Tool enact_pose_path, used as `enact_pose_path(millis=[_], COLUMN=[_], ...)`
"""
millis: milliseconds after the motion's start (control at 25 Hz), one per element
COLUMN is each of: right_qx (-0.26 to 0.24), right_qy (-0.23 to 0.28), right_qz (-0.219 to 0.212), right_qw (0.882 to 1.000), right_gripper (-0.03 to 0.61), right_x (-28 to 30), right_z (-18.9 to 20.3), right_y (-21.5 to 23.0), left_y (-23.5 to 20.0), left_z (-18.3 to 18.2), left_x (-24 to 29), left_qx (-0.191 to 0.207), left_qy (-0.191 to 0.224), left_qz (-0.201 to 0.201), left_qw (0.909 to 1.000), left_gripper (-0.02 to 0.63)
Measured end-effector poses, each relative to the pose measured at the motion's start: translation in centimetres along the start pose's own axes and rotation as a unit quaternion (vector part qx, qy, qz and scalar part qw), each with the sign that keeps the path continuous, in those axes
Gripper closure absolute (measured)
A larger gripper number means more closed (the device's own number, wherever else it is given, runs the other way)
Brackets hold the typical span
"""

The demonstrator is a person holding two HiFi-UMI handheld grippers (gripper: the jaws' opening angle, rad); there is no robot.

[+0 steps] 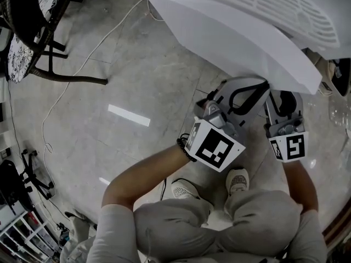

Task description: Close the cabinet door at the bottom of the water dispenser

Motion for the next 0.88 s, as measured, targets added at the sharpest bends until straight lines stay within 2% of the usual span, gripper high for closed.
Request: enact_pose_path(millis=[320,440,560,880], right_qx=[-0.003,0.0,0.013,0.017], right_qy=[0.004,0.008,0.017,0.025], right_qz=[0.007,0.029,0.054,0.062], right_qw=[1.0,1.0,0.998,0.998], right_gripper=[0.383,0.382,0.414,0.44], right_x=[0.7,1.0,1.5,2.0], right_z=[-0.2,-0.3,-0.5,-0.7], right_y=[1.4,2.5,3.7,4.7], left_y=[-1.0,-0.9,-0.9,-1.4], left_z=[0.1,0.4,0.4,0.8], left_x=[-0.6,-0.7,-0.7,-0.6], left_qx=[0.003,0.0,-0.005,-0.012], left_qy=[-0.004,-0.008,-0.007,-0.007], left_qz=[-0.015,-0.014,-0.012,-0.018], left_qw=[0.9999,0.9999,0.9999,0.9997], left_gripper=[0.591,0.591,0.591,0.591])
Point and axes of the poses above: the fingertips, and each gripper's own axes: x forward along the fingers, y to its right, z out of its underside, the point moved 3 cm from there along -x, backward along the fingers, and after that the axes turned 9 degrees about x, right-handed, at the moved point
